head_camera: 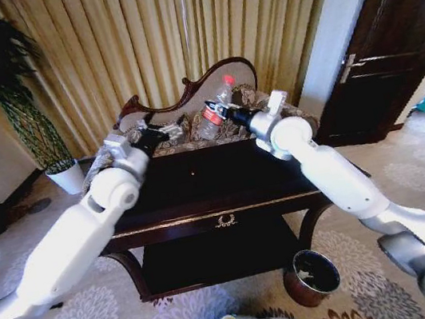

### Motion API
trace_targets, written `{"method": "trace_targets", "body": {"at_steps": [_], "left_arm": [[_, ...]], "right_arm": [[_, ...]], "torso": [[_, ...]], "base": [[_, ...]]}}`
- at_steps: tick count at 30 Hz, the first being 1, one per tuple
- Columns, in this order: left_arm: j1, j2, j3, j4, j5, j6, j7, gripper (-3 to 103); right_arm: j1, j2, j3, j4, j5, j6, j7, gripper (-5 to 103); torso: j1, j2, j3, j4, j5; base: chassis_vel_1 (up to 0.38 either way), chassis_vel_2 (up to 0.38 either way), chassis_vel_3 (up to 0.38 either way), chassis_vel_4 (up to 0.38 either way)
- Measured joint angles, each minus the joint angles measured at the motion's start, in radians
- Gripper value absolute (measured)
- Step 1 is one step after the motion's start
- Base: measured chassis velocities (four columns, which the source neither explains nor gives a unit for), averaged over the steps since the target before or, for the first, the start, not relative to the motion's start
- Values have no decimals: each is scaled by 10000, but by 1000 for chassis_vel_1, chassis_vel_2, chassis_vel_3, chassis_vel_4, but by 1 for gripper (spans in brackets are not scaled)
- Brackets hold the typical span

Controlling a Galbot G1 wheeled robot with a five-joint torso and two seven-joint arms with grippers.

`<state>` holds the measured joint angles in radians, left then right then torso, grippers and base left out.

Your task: Move to the front of the table and place the trash on the table into the trash bin.

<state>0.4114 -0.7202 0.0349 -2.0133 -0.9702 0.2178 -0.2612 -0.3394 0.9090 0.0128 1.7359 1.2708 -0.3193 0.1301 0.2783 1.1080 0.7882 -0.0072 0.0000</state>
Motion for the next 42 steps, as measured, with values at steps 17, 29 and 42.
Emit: {"method": "trace_targets", "body": {"at_steps": [17, 29, 42], "left_arm": [[4465, 949, -5664, -712, -413, 546, -537, 100], [7546, 743, -9178, -250, -560, 961, 491, 100], [8388, 441, -9757, -792, -510, 877, 738, 100]], "right_arm": [[-2323, -863, 1764, 832, -2561, 290, 562, 24], [-5036, -2016, 4160, 2287, -3461, -93, 1067, 24], [-5581, -2270, 4894, 2765, -3209, -235, 1074, 24]], "torso": [[-1, 0, -1, 3, -1], [-1, 0, -1, 2, -4], [1, 0, 2, 0, -1]], "base": [[0, 0, 0, 0], [0, 0, 0, 0], [36, -30, -30, 39]]}}
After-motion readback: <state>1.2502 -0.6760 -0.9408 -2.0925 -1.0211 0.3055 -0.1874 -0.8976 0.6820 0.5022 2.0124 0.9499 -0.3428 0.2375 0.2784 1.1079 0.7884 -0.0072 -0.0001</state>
